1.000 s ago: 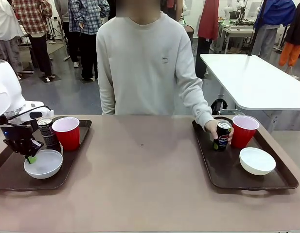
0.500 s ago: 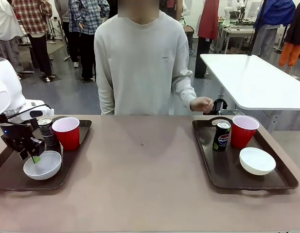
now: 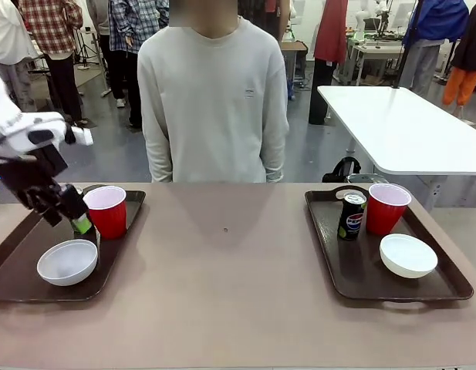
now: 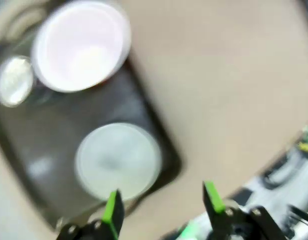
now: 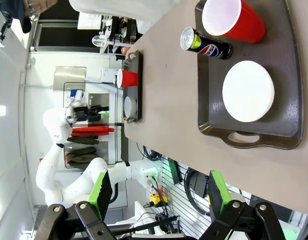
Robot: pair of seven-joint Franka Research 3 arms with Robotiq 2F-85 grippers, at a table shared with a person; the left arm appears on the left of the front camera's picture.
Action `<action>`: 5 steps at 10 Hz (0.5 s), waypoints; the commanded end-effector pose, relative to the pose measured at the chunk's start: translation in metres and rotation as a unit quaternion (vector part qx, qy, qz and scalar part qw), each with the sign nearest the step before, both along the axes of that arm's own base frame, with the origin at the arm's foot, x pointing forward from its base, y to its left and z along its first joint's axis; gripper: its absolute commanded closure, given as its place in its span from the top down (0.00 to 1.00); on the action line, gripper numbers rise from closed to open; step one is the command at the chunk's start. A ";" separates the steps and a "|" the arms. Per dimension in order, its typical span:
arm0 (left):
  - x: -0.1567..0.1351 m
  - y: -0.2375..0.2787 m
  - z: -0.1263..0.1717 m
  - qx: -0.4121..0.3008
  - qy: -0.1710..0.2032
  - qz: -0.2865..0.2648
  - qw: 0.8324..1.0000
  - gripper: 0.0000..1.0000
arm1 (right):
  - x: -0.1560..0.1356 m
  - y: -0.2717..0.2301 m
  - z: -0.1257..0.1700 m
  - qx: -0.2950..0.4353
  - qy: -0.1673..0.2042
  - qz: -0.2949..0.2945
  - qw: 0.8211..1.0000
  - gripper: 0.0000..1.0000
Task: Prepare tableware on both trays.
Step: Pick up a Picnic Bowl from the table and place it on a Handle tray.
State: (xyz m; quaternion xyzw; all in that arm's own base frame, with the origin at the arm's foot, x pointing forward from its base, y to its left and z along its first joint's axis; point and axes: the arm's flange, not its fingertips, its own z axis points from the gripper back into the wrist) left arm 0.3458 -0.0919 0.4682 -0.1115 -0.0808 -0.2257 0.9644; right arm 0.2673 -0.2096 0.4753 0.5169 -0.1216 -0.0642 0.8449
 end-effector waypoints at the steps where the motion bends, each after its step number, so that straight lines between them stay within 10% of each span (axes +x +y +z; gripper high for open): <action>1: -0.039 0.026 0.024 -0.203 0.043 -0.084 0.975 1.00 | -0.003 -0.001 0.000 -0.003 -0.001 0.007 1.000 1.00; 5: -0.024 0.103 0.048 -0.418 0.087 0.006 0.904 1.00 | -0.003 -0.001 0.000 -0.003 -0.001 0.007 1.000 1.00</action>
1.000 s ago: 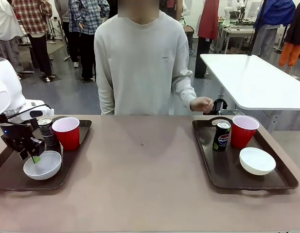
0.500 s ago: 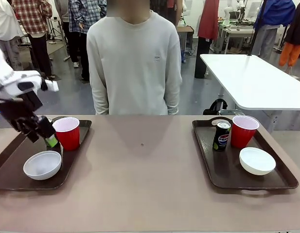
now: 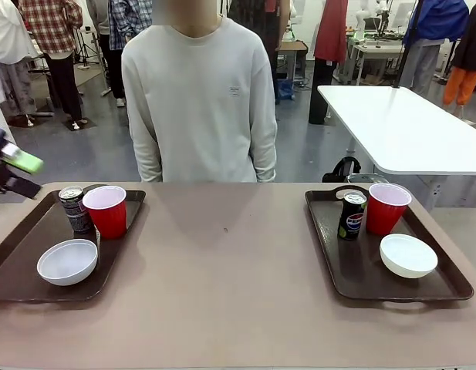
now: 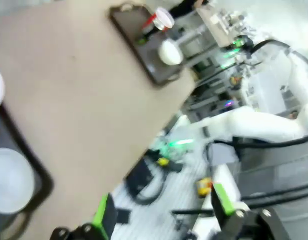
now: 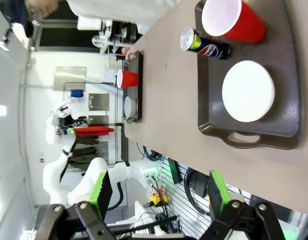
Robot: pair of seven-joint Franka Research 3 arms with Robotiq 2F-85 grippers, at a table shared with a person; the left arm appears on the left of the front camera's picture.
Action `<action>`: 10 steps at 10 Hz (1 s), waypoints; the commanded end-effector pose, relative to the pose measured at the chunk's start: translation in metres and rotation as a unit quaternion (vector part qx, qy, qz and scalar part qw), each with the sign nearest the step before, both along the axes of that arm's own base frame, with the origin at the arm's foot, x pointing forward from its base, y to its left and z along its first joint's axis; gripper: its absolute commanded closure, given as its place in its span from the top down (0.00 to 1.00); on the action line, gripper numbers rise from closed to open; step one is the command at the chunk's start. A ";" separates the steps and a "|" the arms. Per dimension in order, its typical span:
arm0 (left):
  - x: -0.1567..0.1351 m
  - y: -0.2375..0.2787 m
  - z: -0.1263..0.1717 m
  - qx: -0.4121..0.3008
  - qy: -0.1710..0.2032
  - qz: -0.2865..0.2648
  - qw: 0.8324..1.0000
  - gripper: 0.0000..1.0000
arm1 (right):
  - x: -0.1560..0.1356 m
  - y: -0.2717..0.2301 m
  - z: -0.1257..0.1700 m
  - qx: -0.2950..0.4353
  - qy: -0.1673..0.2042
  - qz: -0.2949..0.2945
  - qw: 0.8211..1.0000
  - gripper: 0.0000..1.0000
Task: Prepare tableware on both trays.
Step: Pick up a Picnic Bowl from the table and place it on a Handle tray.
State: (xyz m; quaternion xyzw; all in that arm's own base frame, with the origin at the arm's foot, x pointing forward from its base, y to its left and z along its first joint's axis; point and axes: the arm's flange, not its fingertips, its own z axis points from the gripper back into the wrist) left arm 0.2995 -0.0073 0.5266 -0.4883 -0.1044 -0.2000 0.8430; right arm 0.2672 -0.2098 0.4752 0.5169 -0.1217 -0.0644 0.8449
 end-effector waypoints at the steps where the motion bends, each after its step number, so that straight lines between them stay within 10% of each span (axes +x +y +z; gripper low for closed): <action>1: 0.033 0.043 -0.010 -0.066 0.058 0.056 0.995 1.00 | -0.003 -0.001 0.000 -0.004 -0.001 0.007 1.000 1.00; 4: 0.049 0.097 -0.016 -0.023 0.120 0.097 0.988 1.00 | -0.003 -0.001 0.000 -0.004 -0.001 0.007 1.000 1.00; 10: 0.048 0.107 -0.027 -0.038 0.118 0.111 0.986 1.00 | -0.003 -0.001 0.000 -0.004 -0.001 0.007 1.000 1.00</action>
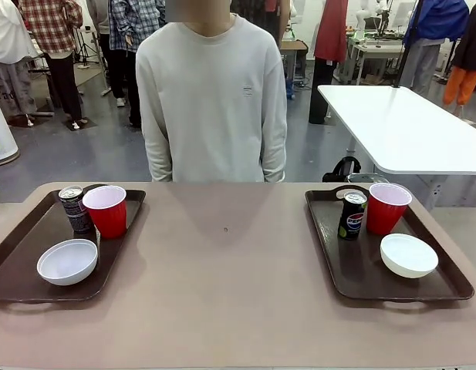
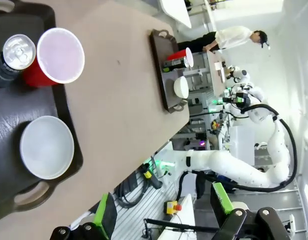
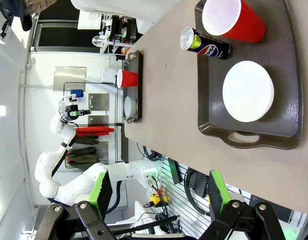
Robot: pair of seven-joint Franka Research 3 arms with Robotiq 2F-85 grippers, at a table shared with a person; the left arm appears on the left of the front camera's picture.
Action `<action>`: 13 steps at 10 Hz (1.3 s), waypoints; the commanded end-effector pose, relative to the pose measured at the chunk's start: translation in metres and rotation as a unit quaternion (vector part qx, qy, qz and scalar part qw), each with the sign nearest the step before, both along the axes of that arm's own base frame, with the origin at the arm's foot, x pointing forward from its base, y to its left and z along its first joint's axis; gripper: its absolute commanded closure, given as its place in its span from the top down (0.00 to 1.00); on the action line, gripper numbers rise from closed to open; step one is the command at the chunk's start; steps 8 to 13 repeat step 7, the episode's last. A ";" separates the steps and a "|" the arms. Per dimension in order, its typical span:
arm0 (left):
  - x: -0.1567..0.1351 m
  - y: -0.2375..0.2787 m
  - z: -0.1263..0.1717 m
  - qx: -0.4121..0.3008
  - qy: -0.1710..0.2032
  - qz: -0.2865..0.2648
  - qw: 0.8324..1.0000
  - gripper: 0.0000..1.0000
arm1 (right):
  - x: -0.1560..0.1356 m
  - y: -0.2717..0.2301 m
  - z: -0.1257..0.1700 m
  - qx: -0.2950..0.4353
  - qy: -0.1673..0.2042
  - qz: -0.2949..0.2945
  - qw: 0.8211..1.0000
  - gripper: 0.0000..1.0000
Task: Prepare tableware on both trays.
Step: Pick up a Picnic Bowl from the table and place it on a Handle tray.
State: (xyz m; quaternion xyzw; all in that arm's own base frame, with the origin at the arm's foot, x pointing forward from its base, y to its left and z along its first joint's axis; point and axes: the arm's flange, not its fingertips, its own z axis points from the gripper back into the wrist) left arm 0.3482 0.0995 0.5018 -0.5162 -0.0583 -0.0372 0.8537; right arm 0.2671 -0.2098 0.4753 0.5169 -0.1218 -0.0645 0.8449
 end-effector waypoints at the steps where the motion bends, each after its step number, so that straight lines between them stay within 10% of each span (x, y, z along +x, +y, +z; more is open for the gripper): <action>1: -0.001 0.000 -0.002 -0.011 -0.009 -0.002 1.000 1.00 | -0.003 -0.001 0.000 -0.004 -0.001 0.007 1.000 1.00; 13: -0.001 0.000 -0.002 -0.011 -0.009 -0.002 1.000 1.00 | -0.003 -0.001 0.000 -0.004 -0.001 0.007 1.000 1.00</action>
